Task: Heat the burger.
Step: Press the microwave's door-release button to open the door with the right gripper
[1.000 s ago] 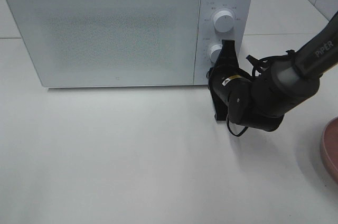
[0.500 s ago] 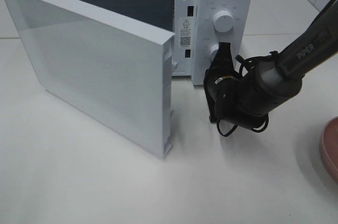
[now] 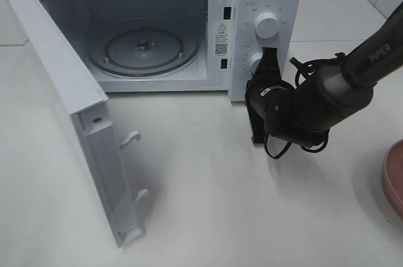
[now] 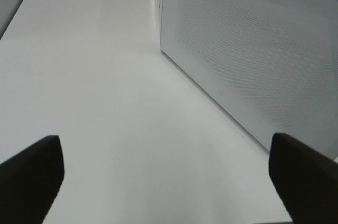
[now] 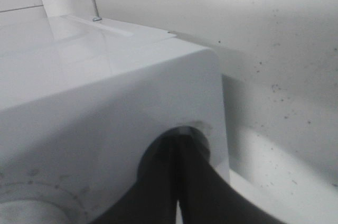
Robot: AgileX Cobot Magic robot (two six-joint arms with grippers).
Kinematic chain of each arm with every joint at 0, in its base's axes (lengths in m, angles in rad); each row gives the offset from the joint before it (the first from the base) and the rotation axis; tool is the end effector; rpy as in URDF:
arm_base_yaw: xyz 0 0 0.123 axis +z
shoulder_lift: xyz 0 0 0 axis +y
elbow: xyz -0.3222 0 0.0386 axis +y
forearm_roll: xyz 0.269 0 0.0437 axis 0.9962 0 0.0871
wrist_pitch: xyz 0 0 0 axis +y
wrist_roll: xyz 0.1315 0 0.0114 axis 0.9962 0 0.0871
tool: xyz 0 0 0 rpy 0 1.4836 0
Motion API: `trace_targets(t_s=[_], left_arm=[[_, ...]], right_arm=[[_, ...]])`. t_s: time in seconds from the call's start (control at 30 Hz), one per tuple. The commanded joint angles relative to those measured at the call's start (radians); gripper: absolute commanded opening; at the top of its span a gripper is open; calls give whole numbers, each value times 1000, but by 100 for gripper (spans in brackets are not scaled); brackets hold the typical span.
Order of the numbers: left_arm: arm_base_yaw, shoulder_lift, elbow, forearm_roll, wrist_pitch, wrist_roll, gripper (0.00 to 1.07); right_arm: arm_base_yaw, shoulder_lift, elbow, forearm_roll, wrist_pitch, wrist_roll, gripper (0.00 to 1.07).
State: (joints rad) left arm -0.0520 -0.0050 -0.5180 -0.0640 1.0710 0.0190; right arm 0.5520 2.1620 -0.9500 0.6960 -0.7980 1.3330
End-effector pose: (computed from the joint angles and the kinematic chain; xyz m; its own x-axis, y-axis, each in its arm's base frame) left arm 0.0065 -0.0078 0.2736 -0.4445 0.0114 -0.8957 0.0969 0.9947 -0.0354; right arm 0.4168 0.1856 0.0805 -0.0027 0.9981 0.0622 0.3938 -0.0561 0.9175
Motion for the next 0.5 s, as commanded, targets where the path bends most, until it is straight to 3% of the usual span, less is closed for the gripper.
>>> trace_targets(t_s=[0.03,0.3,0.5], left_arm=[[-5,-19,1,-2,3,2,98],[-5,-19,1,-2,3,2,98],[-5,-19,1,-2,3,2,98]], right_arm=[[-35,-52,-6,-104,-135,0,0],[-35,-99,89,-157,47,-100,0],[-35,-157,174,-176,56,-199,0]])
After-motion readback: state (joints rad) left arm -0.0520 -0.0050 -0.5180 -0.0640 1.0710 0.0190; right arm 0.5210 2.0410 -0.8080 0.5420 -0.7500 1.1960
